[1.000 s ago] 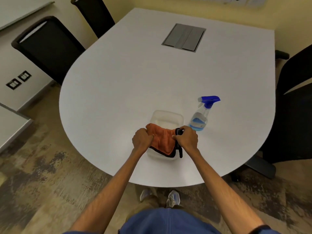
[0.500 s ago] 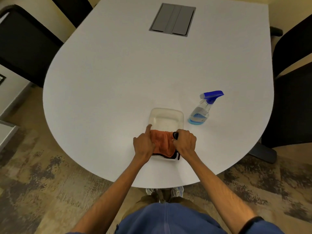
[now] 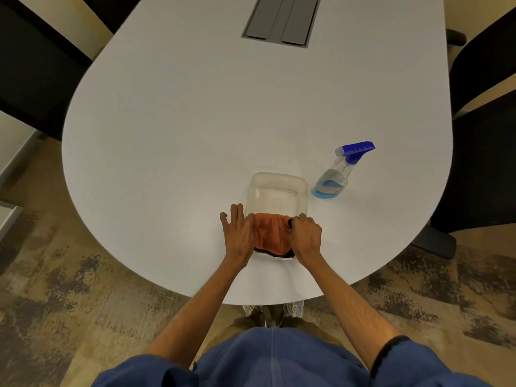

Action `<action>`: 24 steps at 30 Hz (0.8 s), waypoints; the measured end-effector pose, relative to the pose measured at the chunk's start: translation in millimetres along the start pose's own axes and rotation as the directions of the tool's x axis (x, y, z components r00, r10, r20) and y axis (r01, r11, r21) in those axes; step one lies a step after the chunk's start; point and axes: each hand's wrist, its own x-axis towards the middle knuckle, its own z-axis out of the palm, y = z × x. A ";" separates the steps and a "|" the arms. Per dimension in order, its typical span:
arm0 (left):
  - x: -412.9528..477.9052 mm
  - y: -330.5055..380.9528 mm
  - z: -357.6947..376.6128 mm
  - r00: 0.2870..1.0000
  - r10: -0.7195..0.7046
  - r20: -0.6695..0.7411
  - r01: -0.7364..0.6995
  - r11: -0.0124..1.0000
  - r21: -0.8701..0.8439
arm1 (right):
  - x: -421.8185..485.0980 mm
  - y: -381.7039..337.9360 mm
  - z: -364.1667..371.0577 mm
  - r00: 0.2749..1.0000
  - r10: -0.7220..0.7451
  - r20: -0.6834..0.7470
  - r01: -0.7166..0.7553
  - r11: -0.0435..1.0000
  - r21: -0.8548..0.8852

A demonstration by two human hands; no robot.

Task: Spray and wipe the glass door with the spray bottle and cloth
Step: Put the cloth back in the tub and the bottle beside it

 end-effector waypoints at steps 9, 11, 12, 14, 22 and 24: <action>23.4 19.1 -15.9 0.999 -0.020 -0.034 0.016 0.992 -0.123 | 0.6 14.8 -21.5 0.988 0.019 -0.154 0.020 0.968 0.250; 25.1 29.3 -24.7 0.990 -0.006 -0.138 -0.030 0.966 -0.258 | -0.7 23.4 -33.7 0.956 0.099 -0.277 0.026 0.909 0.415; 27.1 37.0 -30.5 0.987 0.007 -0.163 -0.060 0.944 -0.325 | -0.7 28.5 -40.9 0.929 0.162 -0.332 0.024 0.870 0.493; 32.4 54.8 -43.4 0.985 0.045 -0.165 -0.119 0.872 -0.474 | 2.2 38.2 -54.5 0.868 0.292 -0.401 0.022 0.784 0.620; 62.8 127.4 -88.1 0.959 0.096 -0.269 -0.264 0.652 -0.711 | 34.3 79.7 -107.5 0.786 0.501 -0.362 0.024 0.560 0.828; 73.7 141.2 -89.8 0.969 0.121 -0.214 -0.241 0.635 -0.734 | 41.8 87.1 -115.9 0.808 0.481 -0.342 0.055 0.516 0.855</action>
